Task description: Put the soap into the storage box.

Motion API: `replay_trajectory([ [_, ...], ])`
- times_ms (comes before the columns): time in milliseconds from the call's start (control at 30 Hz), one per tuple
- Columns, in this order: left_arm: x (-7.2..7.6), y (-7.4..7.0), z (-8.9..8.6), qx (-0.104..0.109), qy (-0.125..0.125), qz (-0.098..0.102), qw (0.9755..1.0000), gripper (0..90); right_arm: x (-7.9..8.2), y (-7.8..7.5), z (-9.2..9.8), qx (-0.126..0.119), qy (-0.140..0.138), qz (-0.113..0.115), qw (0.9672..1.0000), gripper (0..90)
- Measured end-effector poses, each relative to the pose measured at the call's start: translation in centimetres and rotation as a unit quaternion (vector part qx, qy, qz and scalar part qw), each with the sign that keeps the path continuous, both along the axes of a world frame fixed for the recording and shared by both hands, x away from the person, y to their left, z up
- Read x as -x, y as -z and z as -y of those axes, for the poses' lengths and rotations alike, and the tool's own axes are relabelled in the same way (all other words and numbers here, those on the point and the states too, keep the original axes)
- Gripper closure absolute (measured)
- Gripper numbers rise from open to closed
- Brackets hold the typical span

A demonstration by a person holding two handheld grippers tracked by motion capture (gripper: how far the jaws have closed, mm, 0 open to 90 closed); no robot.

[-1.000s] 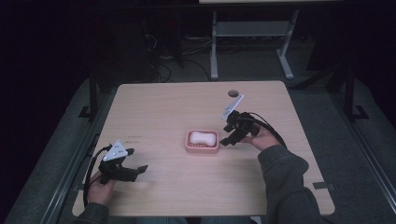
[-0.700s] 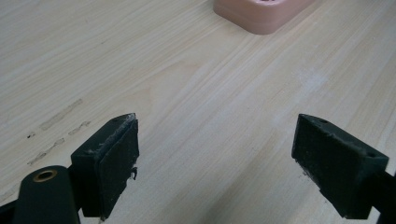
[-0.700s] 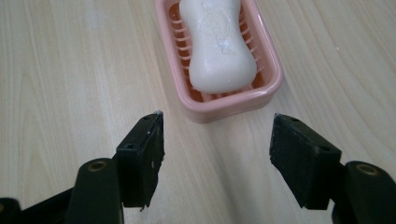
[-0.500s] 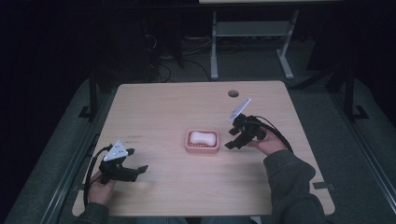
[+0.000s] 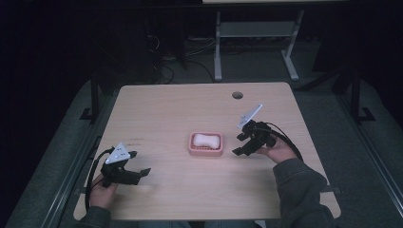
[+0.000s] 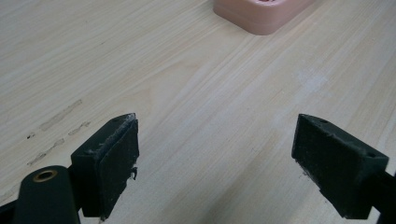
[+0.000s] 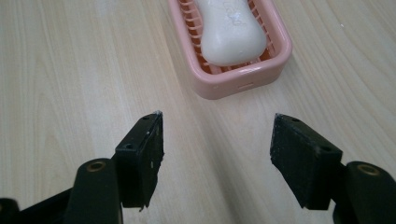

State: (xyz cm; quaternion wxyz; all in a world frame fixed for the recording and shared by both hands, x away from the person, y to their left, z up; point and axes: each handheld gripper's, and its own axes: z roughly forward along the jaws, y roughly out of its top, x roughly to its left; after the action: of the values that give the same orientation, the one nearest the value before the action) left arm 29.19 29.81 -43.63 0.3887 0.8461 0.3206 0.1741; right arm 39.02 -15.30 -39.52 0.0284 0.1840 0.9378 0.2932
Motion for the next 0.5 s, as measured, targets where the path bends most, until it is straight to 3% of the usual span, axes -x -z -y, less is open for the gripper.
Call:
replay_trajectory([
  [500, 0.0, 0.0, 0.0, 0.000, 0.000, -0.001, 1.0000, 14.4, 2.1, 0.4, 1.8, -0.008, 0.011, 0.002, 0.9999, 33.9],
])
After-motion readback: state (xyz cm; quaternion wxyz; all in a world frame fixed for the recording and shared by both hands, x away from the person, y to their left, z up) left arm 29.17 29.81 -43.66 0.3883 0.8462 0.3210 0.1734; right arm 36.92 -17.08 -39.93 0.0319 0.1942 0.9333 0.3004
